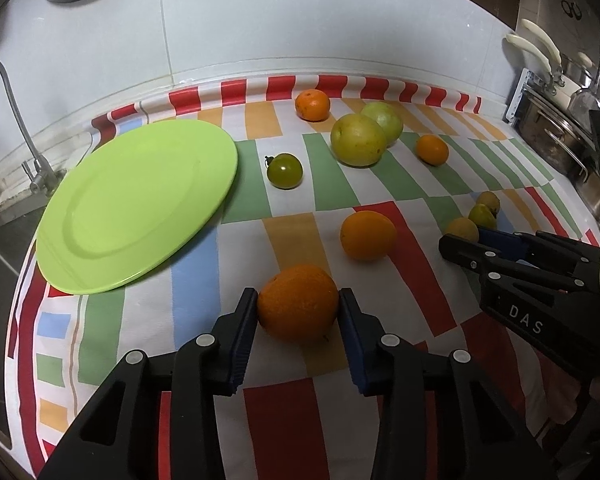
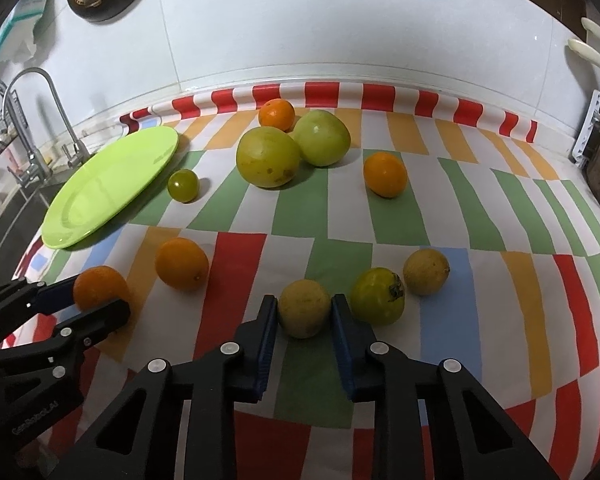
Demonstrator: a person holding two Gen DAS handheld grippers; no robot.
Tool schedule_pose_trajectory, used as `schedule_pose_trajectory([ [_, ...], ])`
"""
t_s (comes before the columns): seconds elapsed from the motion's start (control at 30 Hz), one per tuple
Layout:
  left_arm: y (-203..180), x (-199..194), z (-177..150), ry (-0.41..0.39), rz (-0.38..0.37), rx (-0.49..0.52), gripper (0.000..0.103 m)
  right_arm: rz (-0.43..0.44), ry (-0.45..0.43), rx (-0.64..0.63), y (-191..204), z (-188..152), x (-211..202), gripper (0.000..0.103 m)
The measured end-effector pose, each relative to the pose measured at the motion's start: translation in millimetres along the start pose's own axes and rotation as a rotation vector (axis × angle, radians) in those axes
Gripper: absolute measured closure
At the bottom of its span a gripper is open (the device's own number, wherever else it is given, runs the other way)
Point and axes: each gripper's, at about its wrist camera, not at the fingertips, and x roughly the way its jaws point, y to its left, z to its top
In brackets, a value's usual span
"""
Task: Organize fruits
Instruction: 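Grasp the orange with the left tool while the right tool grasps a small yellow fruit, then carry both fruits over the green plate and open both tools to release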
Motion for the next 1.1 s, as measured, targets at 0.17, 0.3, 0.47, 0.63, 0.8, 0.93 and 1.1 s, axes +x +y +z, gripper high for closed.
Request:
schedule_pose_trajectory([
  [0.17, 1, -7, 1, -0.019, 0.004, -0.006, 0.063, 0.021, -0.014, -0.004, 3, 0, -6, 0.075],
  [0.3, 3, -17, 2, -0.043, 0.003, -0.016, 0.063, 0.037, -0.033, -0.017, 10, 1, -16, 0.075],
  [0.47, 5, -35, 2, -0.08, -0.002, -0.019, 0.063, 0.049, -0.058, -0.031, 20, 0, -33, 0.075],
  [0.63, 9, -55, -1, -0.123, -0.017, -0.029, 0.063, 0.051, -0.091, -0.046, 30, -1, -53, 0.075],
  [0.8, 20, -77, -3, -0.166, -0.016, -0.038, 0.063, 0.067, -0.132, -0.064, 47, -2, -73, 0.075],
  [0.93, 32, -91, -2, -0.203, 0.005, -0.035, 0.063, 0.082, -0.166, -0.078, 62, 0, -84, 0.075],
  [1.1, 51, -103, 3, -0.233, 0.034, -0.036, 0.063, 0.12, -0.203, -0.086, 84, 12, -92, 0.075],
])
